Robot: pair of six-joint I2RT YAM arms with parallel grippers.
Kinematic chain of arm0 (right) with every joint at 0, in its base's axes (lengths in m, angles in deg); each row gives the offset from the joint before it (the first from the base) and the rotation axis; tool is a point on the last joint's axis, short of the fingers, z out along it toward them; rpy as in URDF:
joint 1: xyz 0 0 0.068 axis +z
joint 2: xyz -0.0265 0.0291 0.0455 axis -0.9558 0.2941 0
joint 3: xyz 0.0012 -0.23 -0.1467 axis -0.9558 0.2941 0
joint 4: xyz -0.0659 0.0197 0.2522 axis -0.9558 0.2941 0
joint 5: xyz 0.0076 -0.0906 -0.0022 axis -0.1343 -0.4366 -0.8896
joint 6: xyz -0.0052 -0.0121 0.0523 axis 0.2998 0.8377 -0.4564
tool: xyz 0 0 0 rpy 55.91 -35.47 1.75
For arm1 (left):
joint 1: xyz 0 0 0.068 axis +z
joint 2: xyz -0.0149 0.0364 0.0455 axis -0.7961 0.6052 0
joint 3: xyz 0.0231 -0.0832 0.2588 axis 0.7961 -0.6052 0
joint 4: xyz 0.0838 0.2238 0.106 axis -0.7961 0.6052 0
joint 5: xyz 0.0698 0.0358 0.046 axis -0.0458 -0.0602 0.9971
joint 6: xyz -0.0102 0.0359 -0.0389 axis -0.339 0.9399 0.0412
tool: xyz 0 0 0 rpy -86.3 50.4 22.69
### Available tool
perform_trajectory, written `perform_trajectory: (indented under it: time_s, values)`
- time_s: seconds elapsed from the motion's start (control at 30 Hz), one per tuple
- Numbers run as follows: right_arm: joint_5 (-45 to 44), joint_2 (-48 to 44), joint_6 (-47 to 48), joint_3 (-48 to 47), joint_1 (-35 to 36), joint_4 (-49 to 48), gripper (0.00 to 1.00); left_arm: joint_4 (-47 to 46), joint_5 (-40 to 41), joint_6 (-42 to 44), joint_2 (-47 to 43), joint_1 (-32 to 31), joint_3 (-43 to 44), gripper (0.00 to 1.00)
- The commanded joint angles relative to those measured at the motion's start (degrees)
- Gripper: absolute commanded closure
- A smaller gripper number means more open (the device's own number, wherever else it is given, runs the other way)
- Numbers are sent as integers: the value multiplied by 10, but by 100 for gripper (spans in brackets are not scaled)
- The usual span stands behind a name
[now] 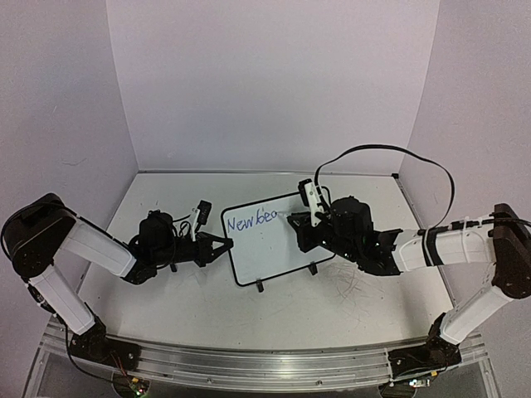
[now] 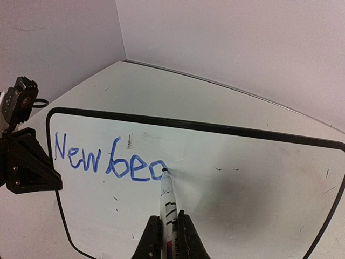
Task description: Write a sentence on the whiteboard
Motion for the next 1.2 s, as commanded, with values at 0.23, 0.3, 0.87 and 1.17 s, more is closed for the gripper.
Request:
perform_trajectory:
  time_s: [0.23,0.3,0.87,1.17]
  values:
    - [6,-12,-11,16,-2,15,100,59,18,26,1,-2,0,100]
    - [7,-13,-12,20,0,16,100,59,18,26,2,-2,0,100]
    - [21,-2,-18,20,13,18,100,59,18,26,-3,-2,-2,100]
    - [22,15,-12,-14,12,0,100,59,20,26,-5,-3,-5,100]
